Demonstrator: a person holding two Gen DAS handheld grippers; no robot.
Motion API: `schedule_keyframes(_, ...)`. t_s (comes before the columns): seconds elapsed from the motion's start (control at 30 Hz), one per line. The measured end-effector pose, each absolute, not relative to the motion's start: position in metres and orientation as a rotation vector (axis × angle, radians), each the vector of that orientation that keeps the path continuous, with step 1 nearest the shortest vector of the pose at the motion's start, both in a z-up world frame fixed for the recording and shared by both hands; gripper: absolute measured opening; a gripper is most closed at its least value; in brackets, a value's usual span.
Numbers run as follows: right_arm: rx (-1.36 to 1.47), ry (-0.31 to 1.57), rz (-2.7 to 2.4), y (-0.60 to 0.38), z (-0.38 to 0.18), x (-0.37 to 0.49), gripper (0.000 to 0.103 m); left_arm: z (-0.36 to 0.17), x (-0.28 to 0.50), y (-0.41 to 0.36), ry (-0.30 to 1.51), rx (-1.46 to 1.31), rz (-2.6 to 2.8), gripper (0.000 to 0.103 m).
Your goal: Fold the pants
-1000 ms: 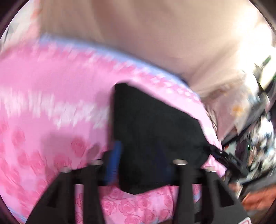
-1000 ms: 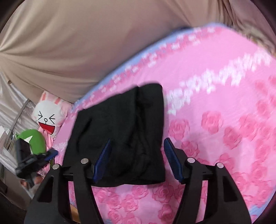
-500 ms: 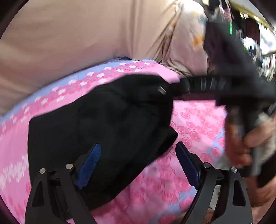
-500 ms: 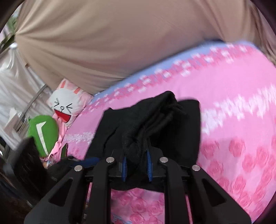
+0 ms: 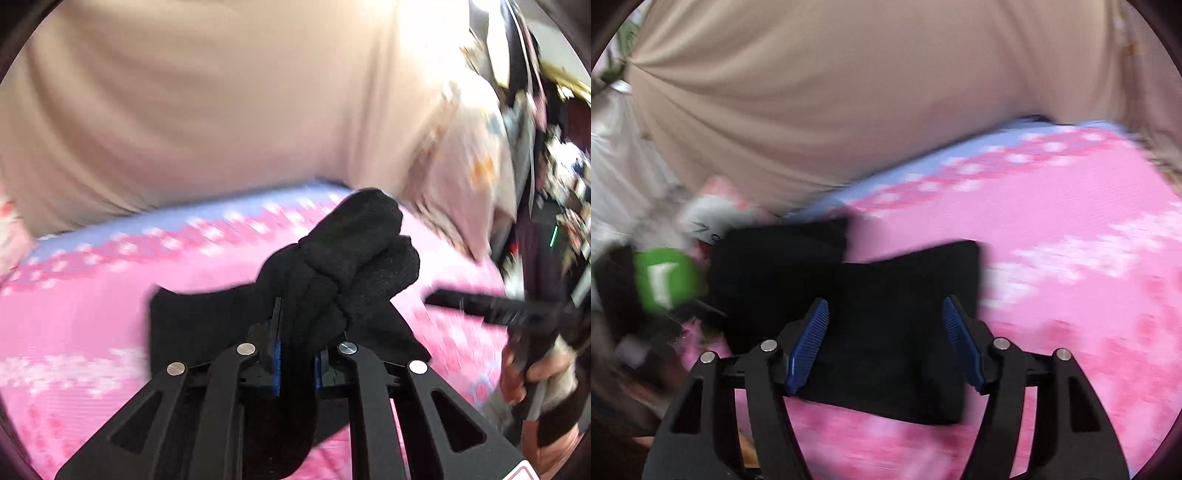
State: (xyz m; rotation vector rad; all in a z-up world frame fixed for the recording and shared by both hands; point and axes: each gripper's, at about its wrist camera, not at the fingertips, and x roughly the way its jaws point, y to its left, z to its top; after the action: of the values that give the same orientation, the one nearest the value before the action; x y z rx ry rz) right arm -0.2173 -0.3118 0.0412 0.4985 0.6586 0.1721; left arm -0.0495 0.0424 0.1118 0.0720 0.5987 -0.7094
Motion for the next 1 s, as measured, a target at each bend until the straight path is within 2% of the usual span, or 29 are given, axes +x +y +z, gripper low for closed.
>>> schedule_keyframes(0.17, 0.611, 0.774, 0.147, -0.330, -0.009, -0.188, 0.063, 0.127, -0.030, 0.094, 0.568, -0.058, -0.630, 0.010)
schedule_keyframes(0.2, 0.624, 0.788, 0.163, -0.328, -0.016, -0.180, 0.060, 0.128, -0.027, 0.102, 0.561, -0.076, -0.608, 0.010)
schedule_keyframes(0.23, 0.624, 0.805, 0.191, -0.324, -0.022, -0.173, 0.032, 0.128, -0.026, 0.104, 0.558, -0.081, -0.599, 0.010)
schedule_keyframes(0.27, 0.612, 0.814, 0.195, -0.319, -0.023, -0.169, 0.018, 0.127, -0.023, 0.107, 0.557, -0.088, -0.591, 0.010)
schedule_keyframes(0.43, 0.564, 0.703, 0.186, -0.327, 0.005, -0.190, 0.015, 0.121, -0.022, 0.107, 0.574, -0.103, -0.582, 0.010)
schedule_keyframes(0.5, 0.479, 0.818, 0.144, -0.322, -0.016, -0.178, 0.019, 0.117, -0.022, 0.105, 0.578, -0.110, -0.599, 0.010)
schedule_keyframes(0.57, 0.434, 0.844, 0.031, -0.318, -0.025, -0.176, 0.040, 0.114, -0.019, 0.103, 0.586, -0.118, -0.616, 0.010)
schedule_keyframes(0.7, 0.346, 0.673, 0.044, -0.283, 0.026, -0.194, 0.043, 0.111, -0.020, 0.094, 0.586, -0.100, -0.628, 0.010)
schedule_keyframes(0.77, 0.264, 0.668, 0.163, -0.246, 0.037, -0.192, 0.062, 0.111, -0.020, 0.092, 0.586, -0.096, -0.632, 0.010)
schedule_keyframes(0.93, 0.074, 0.750, 0.359, -0.153, 0.016, -0.168, 0.064, 0.108, -0.017, 0.098, 0.590, -0.115, -0.647, 0.011)
schedule_keyframes(1.0, -0.027, 0.774, 0.357, -0.128, 0.002, -0.158, 0.070, 0.109, -0.017, 0.103, 0.587, -0.119, -0.645, 0.011)
